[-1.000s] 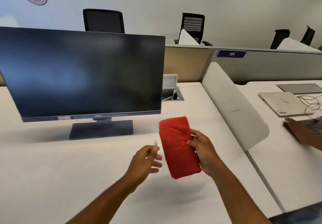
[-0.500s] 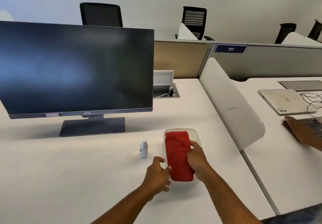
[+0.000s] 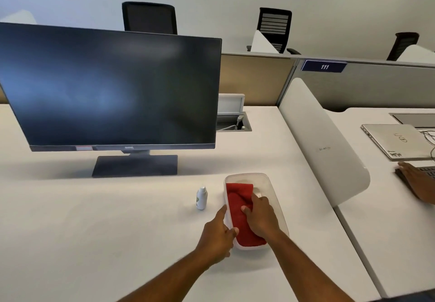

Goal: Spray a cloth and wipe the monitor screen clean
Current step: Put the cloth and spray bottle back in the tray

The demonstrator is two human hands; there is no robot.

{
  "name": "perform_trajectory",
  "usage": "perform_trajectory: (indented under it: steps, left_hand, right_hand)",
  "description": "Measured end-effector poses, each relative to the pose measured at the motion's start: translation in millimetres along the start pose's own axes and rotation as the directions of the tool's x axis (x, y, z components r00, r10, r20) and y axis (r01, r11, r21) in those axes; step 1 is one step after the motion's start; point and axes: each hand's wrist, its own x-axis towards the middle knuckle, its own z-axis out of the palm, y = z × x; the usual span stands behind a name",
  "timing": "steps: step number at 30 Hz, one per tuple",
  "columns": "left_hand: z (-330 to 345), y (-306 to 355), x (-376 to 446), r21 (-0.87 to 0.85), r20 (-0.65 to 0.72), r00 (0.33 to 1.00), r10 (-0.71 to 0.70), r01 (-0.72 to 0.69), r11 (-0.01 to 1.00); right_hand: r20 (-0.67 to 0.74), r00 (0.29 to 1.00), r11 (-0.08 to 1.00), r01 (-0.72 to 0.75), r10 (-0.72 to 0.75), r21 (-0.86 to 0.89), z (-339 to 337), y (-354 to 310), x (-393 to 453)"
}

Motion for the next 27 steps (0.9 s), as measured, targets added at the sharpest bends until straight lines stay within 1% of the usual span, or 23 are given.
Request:
perform_trajectory:
  steps: [2, 5, 7, 9, 12, 14, 17, 19, 21, 23, 25, 27]
  left_hand:
    - [0.5, -0.6, 1.2, 0.004, -0.005, 1.0, 0.004, -0.004, 1.0]
    - [0.3, -1.9, 3.6, 0.018, -0.009, 1.0, 0.008, -0.008, 1.0]
    - [-0.8, -4.3, 5.0, 0.042, -0.014, 0.999, 0.029, -0.028, 0.999]
    - [-3.1, -8.3, 6.7, 0.103, -0.028, 0.998, 0.059, -0.056, 0.993]
    - [-11.1, -17.2, 9.7, 0.226, -0.053, 0.995, 0.081, -0.067, 0.972]
    - [-18.8, -24.4, 13.1, 0.278, -0.075, 0.995, 0.072, -0.049, 0.959]
    - [-34.7, -30.0, 17.5, 0.306, -0.112, 0.991, 0.071, -0.033, 0.952]
    - [-42.4, -32.5, 20.0, 0.31, -0.106, 0.992, 0.071, -0.035, 0.95]
    - [-48.7, -34.4, 21.0, 0.334, -0.08, 0.994, 0.076, -0.045, 0.942]
    - [-54.8, -37.4, 22.5, 0.349, -0.056, 0.995, 0.089, -0.064, 0.935]
    - [-61.3, -41.4, 23.1, 0.367, -0.039, 0.993, 0.11, -0.088, 0.926]
    - [-69.9, -46.2, 23.6, 0.386, -0.033, 0.992, 0.125, -0.103, 0.917]
  right_hand:
    - [0.009, 1.0, 0.997, 0.013, -0.013, -0.076, 3.2, 1.4, 0.3]
    - [0.023, 1.0, 0.991, 0.02, -0.017, -0.132, 1.7, 0.5, -0.2]
    - [0.035, 0.999, 0.99, 0.027, -0.022, -0.137, -1.2, -1.5, -1.6]
    - [0.016, 1.0, 0.995, 0.02, -0.018, -0.102, -5.6, -6.1, -4.2]
    - [-0.12, 0.993, 0.999, 0.014, -0.019, -0.05, -16.7, -19.0, -13.2]
    - [-0.228, 0.973, 0.999, 0.028, -0.034, -0.033, -25.7, -31.2, -21.0]
    - [-0.364, 0.93, 0.998, 0.057, -0.05, 0.009, -35.5, -56.4, -29.5]
    - [-0.414, 0.908, 0.992, 0.107, -0.068, 0.072, -37.4, -75.3, -32.9]
    - [-0.372, 0.918, 0.961, 0.216, -0.139, 0.174, -35.7, -93.6, -34.6]
    - [-0.235, 0.93, 0.917, 0.335, -0.284, 0.217, -29.5, -108.4, -35.9]
    - [-0.08, 0.905, 0.9, 0.425, -0.418, 0.102, -17.9, -119.0, -34.9]
    - [0.037, 0.876, 0.874, 0.483, -0.481, -0.048, -4.3, -126.3, -33.3]
